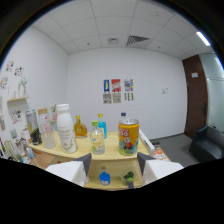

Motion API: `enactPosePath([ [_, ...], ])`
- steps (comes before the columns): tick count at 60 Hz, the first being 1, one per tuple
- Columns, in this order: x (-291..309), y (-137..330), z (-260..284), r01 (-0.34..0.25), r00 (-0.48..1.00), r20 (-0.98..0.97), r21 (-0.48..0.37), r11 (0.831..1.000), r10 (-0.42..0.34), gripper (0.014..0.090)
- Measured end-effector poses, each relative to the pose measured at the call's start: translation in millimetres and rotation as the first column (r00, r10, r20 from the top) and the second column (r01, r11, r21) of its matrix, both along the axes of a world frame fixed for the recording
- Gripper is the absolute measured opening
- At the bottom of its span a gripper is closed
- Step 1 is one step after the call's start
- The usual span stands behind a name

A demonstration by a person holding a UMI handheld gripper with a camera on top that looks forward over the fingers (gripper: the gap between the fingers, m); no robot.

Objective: Make me a cup of Vodka Sunrise.

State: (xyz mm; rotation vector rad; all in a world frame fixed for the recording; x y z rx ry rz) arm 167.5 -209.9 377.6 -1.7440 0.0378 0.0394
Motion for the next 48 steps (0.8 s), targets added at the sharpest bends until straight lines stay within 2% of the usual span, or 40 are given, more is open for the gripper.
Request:
enactPosePath([
  [7, 14.8, 31.3, 16.4, -0.006, 1.0, 0.009, 0.028, 1.0, 0.006, 0.0854],
  [19, 36.7, 82.3, 13.1, 0.008, 1.0, 0.01, 0.02, 1.0, -0.009, 0.0843],
  [28, 39.0, 106.7, 4.0, -0.023, 1.0, 0.003, 0.005, 1.0, 0.023, 0.0721],
  [30, 38.1, 109.5, 3.0, -0.033, 0.999, 0.002, 0.006, 0.999, 0.033, 0.0659],
  [31, 37.9, 110.1, 2.6, -0.036, 0.999, 0.003, 0.007, 0.999, 0.036, 0.0651],
  [32, 38.8, 110.8, 2.2, -0.034, 0.999, 0.005, 0.007, 0.999, 0.034, 0.0541],
  [48, 41.2, 108.1, 3.2, -0.01, 1.0, 0.023, -0.001, 1.0, 0.01, 0.0519],
])
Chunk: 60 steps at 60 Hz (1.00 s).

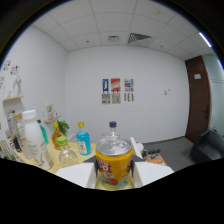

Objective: Make me a cup of Vodka Sunrise.

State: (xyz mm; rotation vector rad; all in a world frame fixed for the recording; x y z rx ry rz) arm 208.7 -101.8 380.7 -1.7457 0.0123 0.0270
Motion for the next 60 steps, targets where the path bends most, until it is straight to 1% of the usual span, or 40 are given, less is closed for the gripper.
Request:
enactPosePath([
  [4, -0.2, -4.4, 3.4, 0.005, 1.0, -0.003, 0.001, 1.0, -0.005, 0.0514],
  [9, -1.1, -17.7, 15.3, 0.014, 1.0, -0.01, 0.026, 1.0, -0.014, 0.0514],
  [12, -1.8, -29.9, 26.5, 0.024, 1.0, -0.008, 0.049, 0.998, -0.024, 0.0516],
  [16, -7.0, -48.9, 35.8, 0.022, 1.0, -0.015, 0.074, 0.997, -0.021, 0.0515],
  [22, -17.9, -77.8, 28.4, 0.023, 0.999, -0.034, 0.076, 0.997, -0.02, 0.0515],
  [26, -25.9, -94.0, 8.2, 0.024, 0.998, -0.055, 0.057, 0.998, -0.021, 0.0513],
  [33, -48.5, -112.8, -60.8, 0.017, 0.993, -0.112, -0.037, 0.999, -0.021, 0.0514],
  [39, -64.8, -121.1, -125.1, 0.017, 0.989, -0.141, -0.123, 0.992, -0.034, 0.0515],
  [43, -70.5, -125.0, -166.0, 0.027, 0.991, -0.121, -0.186, 0.982, -0.05, 0.0513],
  [47, -73.2, -126.1, -193.3, 0.04, 0.995, -0.077, -0.229, 0.973, -0.059, 0.0513],
  [51, -70.6, -127.1, -208.8, 0.059, 0.998, 0.017, -0.254, 0.965, -0.056, 0.0515],
  [57, -70.6, -122.5, -214.0, 0.071, 0.973, 0.231, -0.243, 0.967, -0.013, 0.0516],
  [60, -73.5, -119.0, -209.5, 0.062, 0.939, 0.344, -0.222, 0.973, 0.019, 0.0514],
])
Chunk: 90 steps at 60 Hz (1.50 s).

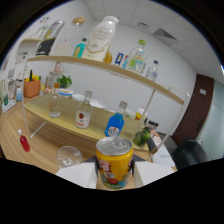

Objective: Make me a cup of Vodka Sunrise.

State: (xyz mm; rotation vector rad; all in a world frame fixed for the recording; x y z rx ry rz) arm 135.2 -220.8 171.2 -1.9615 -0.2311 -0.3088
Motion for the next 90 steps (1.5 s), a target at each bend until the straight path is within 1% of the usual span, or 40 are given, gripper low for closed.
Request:
enactPosePath([
  [6, -6.0, 5.4, 10.5, -0.08, 0.967, 0.244, 0.005, 0.997, 0.076, 0.0514],
  [12, -12.2, 12.6, 19.8, -0.147, 0.874, 0.467, -0.007, 0.989, 0.133, 0.0512],
  [17, -16.6, 17.9, 25.3, -0.192, 0.753, 0.636, -0.035, 0.981, 0.17, 0.0511],
  [23, -22.7, 25.5, 29.8, -0.248, 0.552, 0.807, -0.083, 0.965, 0.211, 0.0512],
  [25, -24.1, 25.4, 31.2, -0.255, 0.479, 0.85, -0.104, 0.961, 0.219, 0.0512],
  [32, -30.5, 31.5, 33.1, -0.28, 0.251, 0.936, -0.174, 0.944, 0.247, 0.0513],
  [41, -38.9, 33.9, 31.4, -0.286, 0.007, 0.962, -0.258, 0.923, 0.271, 0.0511],
  [46, -45.8, 32.5, 26.7, -0.297, -0.085, 0.952, -0.305, 0.905, 0.293, 0.0514],
  [52, -48.9, 29.1, 19.8, -0.301, -0.151, 0.937, -0.347, 0.888, 0.315, 0.0512],
  [54, -49.5, 28.7, 18.6, -0.308, -0.147, 0.937, -0.347, 0.886, 0.316, 0.0515],
  [59, -48.3, 23.9, 19.6, -0.312, -0.105, 0.943, -0.333, 0.89, 0.316, 0.0513],
  [64, -47.3, 21.1, 29.6, -0.329, -0.024, 0.955, -0.286, 0.9, 0.295, 0.0514],
  [70, -48.6, 15.8, 54.1, -0.36, 0.185, 0.95, -0.173, 0.917, 0.252, 0.0513],
  [73, -48.2, 12.4, 69.4, -0.371, 0.325, 0.915, -0.107, 0.923, 0.237, 0.0516],
  [75, -49.0, 9.9, 80.3, -0.38, 0.435, 0.872, -0.048, 0.924, 0.224, 0.0517],
  [78, -43.3, 5.9, 99.5, -0.367, 0.587, 0.786, 0.044, 0.929, 0.195, 0.0515],
  [80, -40.1, 2.4, 110.2, -0.356, 0.686, 0.703, 0.101, 0.929, 0.186, 0.0516],
  [83, -29.5, -2.4, 123.8, -0.317, 0.811, 0.559, 0.178, 0.931, 0.17, 0.0517],
  [84, -28.4, 0.9, 126.7, -0.302, 0.846, 0.506, 0.198, 0.933, 0.166, 0.0518],
  [86, -16.3, -7.7, 132.9, -0.276, 0.901, 0.401, 0.238, 0.931, 0.165, 0.0519],
  [90, 4.3, -13.3, 139.3, -0.222, 0.967, 0.189, 0.304, 0.927, 0.17, 0.0519],
])
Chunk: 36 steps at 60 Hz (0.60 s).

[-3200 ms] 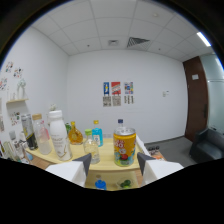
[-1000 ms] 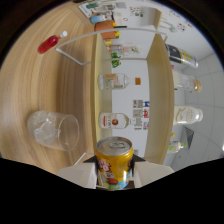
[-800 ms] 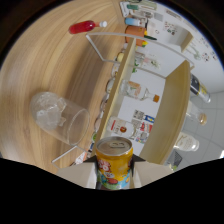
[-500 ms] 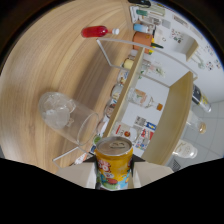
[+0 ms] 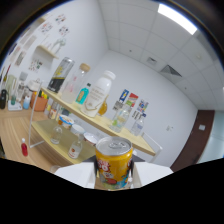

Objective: Make me a cup of Vodka Sunrise.

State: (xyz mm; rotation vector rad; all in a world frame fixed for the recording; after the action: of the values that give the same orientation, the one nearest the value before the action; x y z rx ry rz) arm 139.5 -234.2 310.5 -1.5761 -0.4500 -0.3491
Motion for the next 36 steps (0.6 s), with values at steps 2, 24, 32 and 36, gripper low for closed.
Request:
enactPosePath([
  [2, 12.4, 1.6, -0.8, 0.012, 0.995, -0.095, 0.001, 1.0, -0.012, 0.0519],
  [24, 125.3, 23.0, -142.1, 0.035, 0.833, -0.538, -0.178, 0.983, -0.127, 0.0516],
  [32, 135.1, 32.0, -201.0, 0.021, 0.824, -0.54, -0.276, 0.961, -0.173, 0.0517],
  [36, 135.2, 34.6, -222.7, 0.013, 0.823, -0.536, -0.312, 0.95, -0.187, 0.0517],
])
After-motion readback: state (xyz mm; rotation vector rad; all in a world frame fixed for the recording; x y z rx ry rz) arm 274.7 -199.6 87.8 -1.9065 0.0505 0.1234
